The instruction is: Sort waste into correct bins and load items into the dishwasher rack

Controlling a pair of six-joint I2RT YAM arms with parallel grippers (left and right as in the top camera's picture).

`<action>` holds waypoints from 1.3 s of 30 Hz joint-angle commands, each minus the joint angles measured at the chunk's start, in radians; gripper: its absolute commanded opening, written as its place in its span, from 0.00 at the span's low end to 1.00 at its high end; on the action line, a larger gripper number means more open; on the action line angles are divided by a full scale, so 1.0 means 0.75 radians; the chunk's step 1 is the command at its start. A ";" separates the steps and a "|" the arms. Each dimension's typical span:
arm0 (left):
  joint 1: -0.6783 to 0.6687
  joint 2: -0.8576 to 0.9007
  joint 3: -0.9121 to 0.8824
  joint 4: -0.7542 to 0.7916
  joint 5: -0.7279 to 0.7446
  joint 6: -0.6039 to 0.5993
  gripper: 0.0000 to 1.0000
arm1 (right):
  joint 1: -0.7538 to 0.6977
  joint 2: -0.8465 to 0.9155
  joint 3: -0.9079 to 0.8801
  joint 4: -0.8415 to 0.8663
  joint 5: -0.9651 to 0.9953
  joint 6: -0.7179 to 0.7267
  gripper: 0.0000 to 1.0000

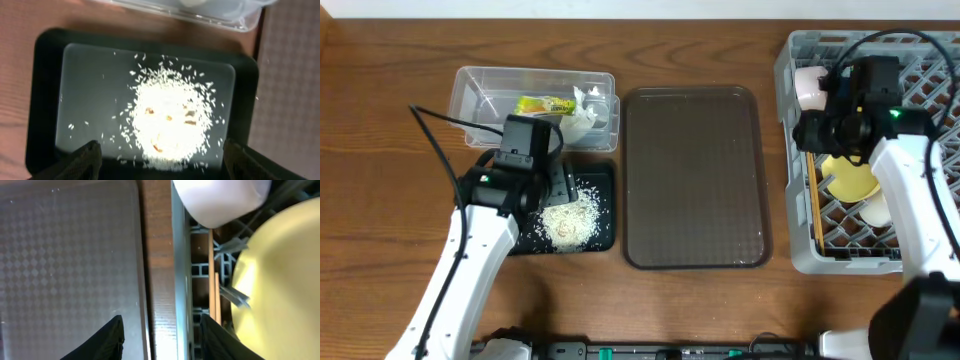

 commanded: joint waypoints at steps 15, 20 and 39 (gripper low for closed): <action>0.004 -0.762 -0.221 0.017 0.026 -0.004 0.89 | 0.011 -1.131 -0.721 0.239 0.189 0.044 0.99; 0.004 -0.771 -0.221 0.014 0.026 -0.004 0.91 | 0.011 -1.277 -0.736 0.088 0.189 0.044 0.99; 0.004 -0.756 -0.221 0.014 0.026 -0.004 0.93 | 0.012 -1.317 -0.742 -0.300 0.209 0.023 0.99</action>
